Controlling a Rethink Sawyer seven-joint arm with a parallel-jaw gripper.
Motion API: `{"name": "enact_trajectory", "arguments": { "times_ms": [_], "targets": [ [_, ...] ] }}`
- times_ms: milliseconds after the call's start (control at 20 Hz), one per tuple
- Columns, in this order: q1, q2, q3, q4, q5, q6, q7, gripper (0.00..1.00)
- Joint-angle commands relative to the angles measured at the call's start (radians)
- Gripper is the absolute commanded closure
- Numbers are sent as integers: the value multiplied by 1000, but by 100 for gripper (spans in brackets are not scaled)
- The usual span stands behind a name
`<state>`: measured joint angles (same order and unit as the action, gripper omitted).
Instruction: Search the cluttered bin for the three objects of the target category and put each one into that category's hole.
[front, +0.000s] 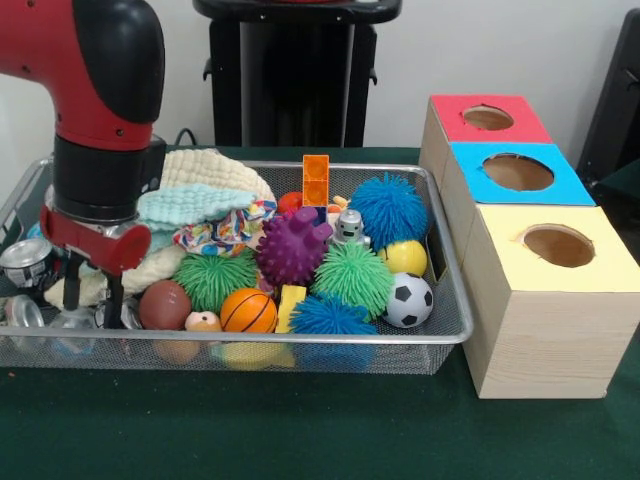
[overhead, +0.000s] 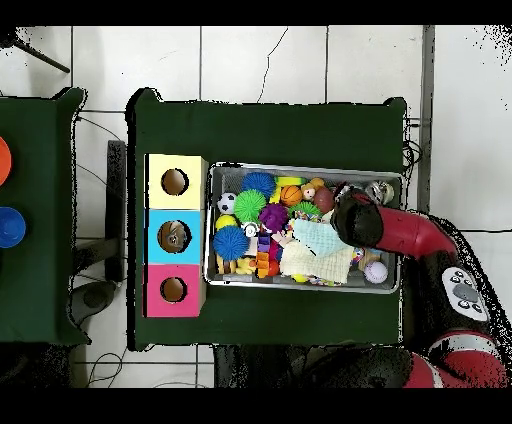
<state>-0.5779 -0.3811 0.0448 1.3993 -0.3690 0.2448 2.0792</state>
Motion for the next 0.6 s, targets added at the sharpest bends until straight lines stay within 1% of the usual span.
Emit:
{"name": "enact_trajectory", "arguments": {
  "times_ms": [50, 250, 500, 600],
  "targets": [
    [-24, 73, 18, 0, -40, -30, 28, 0],
    [-19, 78, 7, -22, -34, -17, 18, 0],
    [10, 92, -37, -47, -22, 4, 43, 0],
    [13, 92, -37, -52, -16, 17, 40, 0]
  ]
}}
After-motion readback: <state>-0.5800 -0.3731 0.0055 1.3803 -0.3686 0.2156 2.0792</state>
